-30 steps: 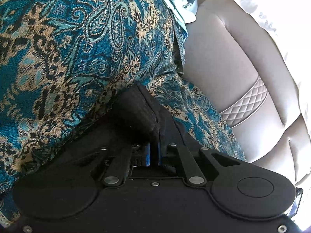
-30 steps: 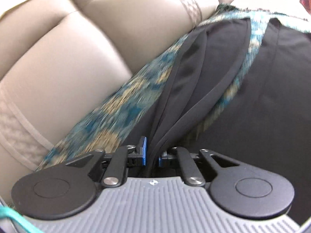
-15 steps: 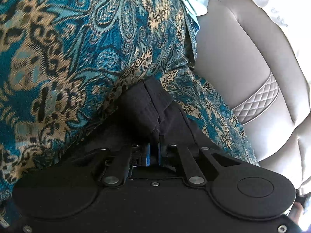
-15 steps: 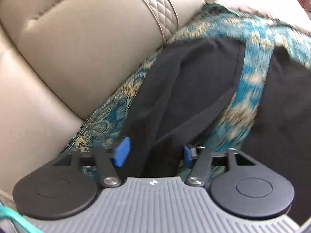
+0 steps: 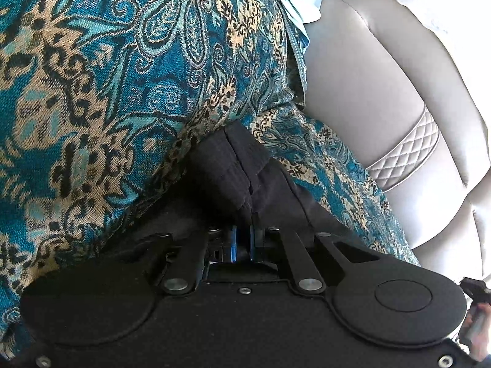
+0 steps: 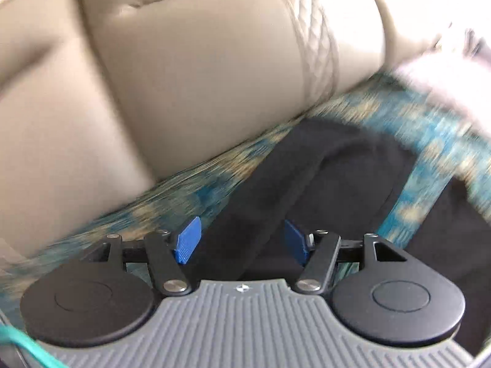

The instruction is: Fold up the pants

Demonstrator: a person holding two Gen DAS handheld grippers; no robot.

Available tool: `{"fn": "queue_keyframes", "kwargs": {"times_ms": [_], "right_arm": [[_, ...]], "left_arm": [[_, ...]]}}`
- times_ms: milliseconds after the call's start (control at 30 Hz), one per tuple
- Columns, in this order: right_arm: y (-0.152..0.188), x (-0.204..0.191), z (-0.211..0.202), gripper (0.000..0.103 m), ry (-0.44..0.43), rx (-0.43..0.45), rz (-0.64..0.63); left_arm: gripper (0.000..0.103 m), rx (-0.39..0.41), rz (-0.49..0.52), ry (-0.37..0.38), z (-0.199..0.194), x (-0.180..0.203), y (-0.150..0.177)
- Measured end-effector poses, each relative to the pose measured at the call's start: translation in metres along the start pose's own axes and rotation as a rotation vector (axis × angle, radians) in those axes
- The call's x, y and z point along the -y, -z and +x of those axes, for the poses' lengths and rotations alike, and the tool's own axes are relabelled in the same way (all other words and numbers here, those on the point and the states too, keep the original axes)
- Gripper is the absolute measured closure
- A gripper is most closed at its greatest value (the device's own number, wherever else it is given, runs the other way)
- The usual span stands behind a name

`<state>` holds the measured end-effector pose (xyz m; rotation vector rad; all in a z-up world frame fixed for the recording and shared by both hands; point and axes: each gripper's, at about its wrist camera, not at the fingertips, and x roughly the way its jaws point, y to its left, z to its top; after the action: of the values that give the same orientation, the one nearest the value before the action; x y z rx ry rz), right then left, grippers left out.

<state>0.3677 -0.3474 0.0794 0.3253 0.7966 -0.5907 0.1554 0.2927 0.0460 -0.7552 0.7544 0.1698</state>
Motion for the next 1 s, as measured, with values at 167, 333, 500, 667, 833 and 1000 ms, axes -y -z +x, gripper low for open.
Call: {"fn": "queue_keyframes", "kwargs": {"times_ms": [167,333,500,667,833,1000], "right_arm": [[-0.015,-0.002,0.06,0.027,0.173,-0.023,0.069],[-0.018,-0.002,0.103,0.0,0.2,-0.053,0.053],[-0.026,-0.01,0.135,0.01,0.232,-0.045,-0.004],[-0.035,0.002,0.123,0.095,0.282,-0.017,0.016],[-0.036,0.058,0.079,0.096,0.162,0.043,0.166],[-0.017,0.138,0.011,0.096,0.031,0.101,0.288]], "left_arm": [[0.095,-0.005,0.015,0.004,0.002,-0.002,0.003],[0.095,-0.009,0.022,-0.002,0.009,-0.003,0.003],[0.095,-0.005,0.022,-0.023,0.017,0.002,0.001],[0.095,0.008,0.039,-0.044,0.023,0.011,-0.002],[0.096,0.048,0.055,-0.039,0.016,0.017,0.0],[0.097,0.123,0.045,0.009,-0.009,0.014,0.007]]}}
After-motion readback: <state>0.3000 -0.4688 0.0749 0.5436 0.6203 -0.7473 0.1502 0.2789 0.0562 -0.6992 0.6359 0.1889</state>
